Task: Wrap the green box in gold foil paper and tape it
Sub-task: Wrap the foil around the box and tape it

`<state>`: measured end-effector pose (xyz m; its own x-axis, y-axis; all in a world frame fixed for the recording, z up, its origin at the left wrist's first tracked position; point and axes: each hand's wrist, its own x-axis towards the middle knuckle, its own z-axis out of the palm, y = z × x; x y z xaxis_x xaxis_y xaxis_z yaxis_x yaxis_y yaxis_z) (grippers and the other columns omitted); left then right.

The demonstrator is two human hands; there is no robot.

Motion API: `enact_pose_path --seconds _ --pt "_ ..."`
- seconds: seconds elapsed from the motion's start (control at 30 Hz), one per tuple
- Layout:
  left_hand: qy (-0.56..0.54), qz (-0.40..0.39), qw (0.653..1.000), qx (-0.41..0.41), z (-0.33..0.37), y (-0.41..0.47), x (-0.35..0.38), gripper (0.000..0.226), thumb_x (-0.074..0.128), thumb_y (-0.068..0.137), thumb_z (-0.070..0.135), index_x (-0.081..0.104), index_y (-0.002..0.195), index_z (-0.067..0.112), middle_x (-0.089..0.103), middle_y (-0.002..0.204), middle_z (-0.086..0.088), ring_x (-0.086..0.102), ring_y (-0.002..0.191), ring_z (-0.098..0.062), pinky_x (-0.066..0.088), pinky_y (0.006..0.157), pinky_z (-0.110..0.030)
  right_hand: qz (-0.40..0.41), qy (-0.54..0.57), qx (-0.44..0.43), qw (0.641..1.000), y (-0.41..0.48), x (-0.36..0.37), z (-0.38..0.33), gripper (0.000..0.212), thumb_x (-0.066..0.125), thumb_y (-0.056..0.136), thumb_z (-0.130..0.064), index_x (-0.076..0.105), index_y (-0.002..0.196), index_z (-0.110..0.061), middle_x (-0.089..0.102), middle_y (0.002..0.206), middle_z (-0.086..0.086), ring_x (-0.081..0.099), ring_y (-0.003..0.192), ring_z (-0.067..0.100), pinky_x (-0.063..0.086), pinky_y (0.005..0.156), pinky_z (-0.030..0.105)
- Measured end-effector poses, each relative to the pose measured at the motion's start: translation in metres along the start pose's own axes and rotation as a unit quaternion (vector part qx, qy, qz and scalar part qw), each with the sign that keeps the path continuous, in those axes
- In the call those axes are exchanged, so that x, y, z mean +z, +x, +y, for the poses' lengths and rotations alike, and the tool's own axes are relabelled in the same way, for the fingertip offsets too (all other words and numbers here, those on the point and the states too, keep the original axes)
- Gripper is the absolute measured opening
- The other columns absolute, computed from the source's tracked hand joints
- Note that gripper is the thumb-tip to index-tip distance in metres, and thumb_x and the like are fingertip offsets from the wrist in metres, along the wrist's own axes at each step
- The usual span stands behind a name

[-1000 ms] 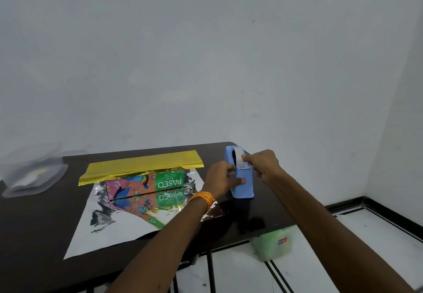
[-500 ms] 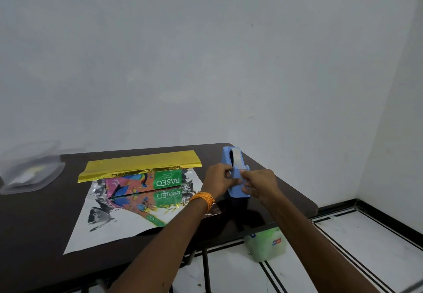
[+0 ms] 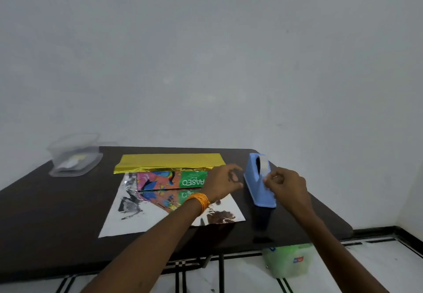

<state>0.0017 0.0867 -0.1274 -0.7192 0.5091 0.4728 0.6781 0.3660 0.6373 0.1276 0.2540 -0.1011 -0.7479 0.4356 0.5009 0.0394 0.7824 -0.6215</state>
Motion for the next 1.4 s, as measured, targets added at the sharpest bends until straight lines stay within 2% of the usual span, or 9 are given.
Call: enact_pose_path --seconds 0.13,0.23,0.33,0.4,0.47,0.63,0.93,1.27,1.4 --pt "0.045 0.087 0.995 0.004 -0.024 -0.003 -0.065 0.023 0.075 0.083 0.025 0.073 0.105 0.02 0.07 0.082 0.006 0.065 0.079 -0.011 0.055 0.076 -0.034 -0.098 0.036 -0.06 0.993 0.005 0.021 -0.041 0.018 0.064 0.09 -0.013 0.071 0.075 -0.021 0.071 0.068 -0.008 0.066 0.067 0.001 0.049 0.065 0.013" --pt "0.121 0.104 0.987 0.005 -0.05 -0.007 -0.108 0.026 0.074 0.084 0.029 0.072 0.109 0.021 0.068 0.091 0.004 0.059 0.09 -0.015 0.049 0.083 -0.036 -0.169 0.037 -0.118 0.978 0.014 0.051 -0.065 0.025 0.064 0.087 -0.008 0.07 0.071 -0.026 0.072 0.066 -0.003 0.069 0.068 0.01 0.056 0.068 0.032" --pt "0.172 0.089 0.981 -0.006 -0.074 -0.008 -0.129 0.036 0.075 0.077 0.043 0.071 0.109 0.027 0.068 0.096 0.005 0.058 0.093 -0.017 0.048 0.086 -0.042 -0.187 0.012 -0.165 0.968 0.025 0.078 -0.082 0.02 0.07 0.082 -0.013 0.07 0.074 -0.032 0.071 0.063 -0.005 0.068 0.066 0.005 0.056 0.067 0.032" --pt "0.187 0.083 0.979 -0.014 -0.084 -0.009 -0.131 0.038 0.071 0.072 0.054 0.07 0.105 0.035 0.066 0.096 0.009 0.058 0.094 -0.015 0.05 0.082 -0.044 -0.2 -0.018 -0.197 0.96 0.031 0.091 -0.09 0.026 0.074 0.082 -0.018 0.07 0.101 -0.035 0.069 0.067 -0.008 0.066 0.069 0.006 0.054 0.067 0.03" --pt "0.19 0.085 0.978 -0.015 -0.091 -0.01 -0.13 0.031 0.073 0.076 0.053 0.071 0.102 0.036 0.064 0.093 0.011 0.056 0.093 -0.014 0.052 0.077 -0.043 -0.214 -0.046 -0.225 0.949 0.034 0.102 -0.095 0.056 0.076 0.082 -0.021 0.055 0.131 -0.039 0.069 0.073 -0.008 0.065 0.074 0.01 0.054 0.069 0.032" --pt "0.168 0.083 0.982 -0.011 -0.098 -0.015 -0.128 0.02 0.077 0.079 0.044 0.073 0.096 0.035 0.062 0.095 0.013 0.053 0.091 -0.013 0.051 0.077 -0.04 -0.197 -0.051 -0.257 0.945 0.044 0.119 -0.093 0.063 0.075 0.086 -0.024 0.045 0.141 -0.033 0.071 0.079 -0.007 0.066 0.08 0.014 0.056 0.075 0.038" --pt "0.19 0.079 0.979 -0.014 -0.102 -0.015 -0.126 0.021 0.075 0.081 0.044 0.074 0.1 0.033 0.063 0.1 0.009 0.053 0.095 -0.016 0.049 0.077 -0.036 -0.176 -0.067 -0.268 0.945 0.049 0.14 -0.084 0.059 0.07 0.09 -0.028 0.043 0.143 -0.034 0.069 0.088 -0.009 0.063 0.084 0.013 0.055 0.074 0.035" --pt "0.191 0.079 0.978 -0.019 -0.103 -0.014 -0.124 0.021 0.075 0.081 0.044 0.073 0.099 0.033 0.062 0.101 0.01 0.052 0.094 -0.014 0.049 0.08 -0.04 -0.126 -0.145 -0.245 0.95 0.053 0.166 -0.083 0.071 0.065 0.089 -0.031 0.027 0.149 -0.039 0.07 0.09 -0.002 0.063 0.09 0.021 0.056 0.072 0.037" --pt "0.185 0.078 0.98 -0.015 -0.105 -0.014 -0.123 0.021 0.075 0.081 0.044 0.073 0.098 0.033 0.062 0.102 0.011 0.052 0.094 -0.014 0.049 0.081 -0.043 -0.111 -0.149 -0.238 0.953 0.055 0.168 -0.079 0.07 0.065 0.089 -0.035 0.028 0.148 -0.037 0.071 0.088 -0.004 0.063 0.089 0.021 0.055 0.072 0.036"
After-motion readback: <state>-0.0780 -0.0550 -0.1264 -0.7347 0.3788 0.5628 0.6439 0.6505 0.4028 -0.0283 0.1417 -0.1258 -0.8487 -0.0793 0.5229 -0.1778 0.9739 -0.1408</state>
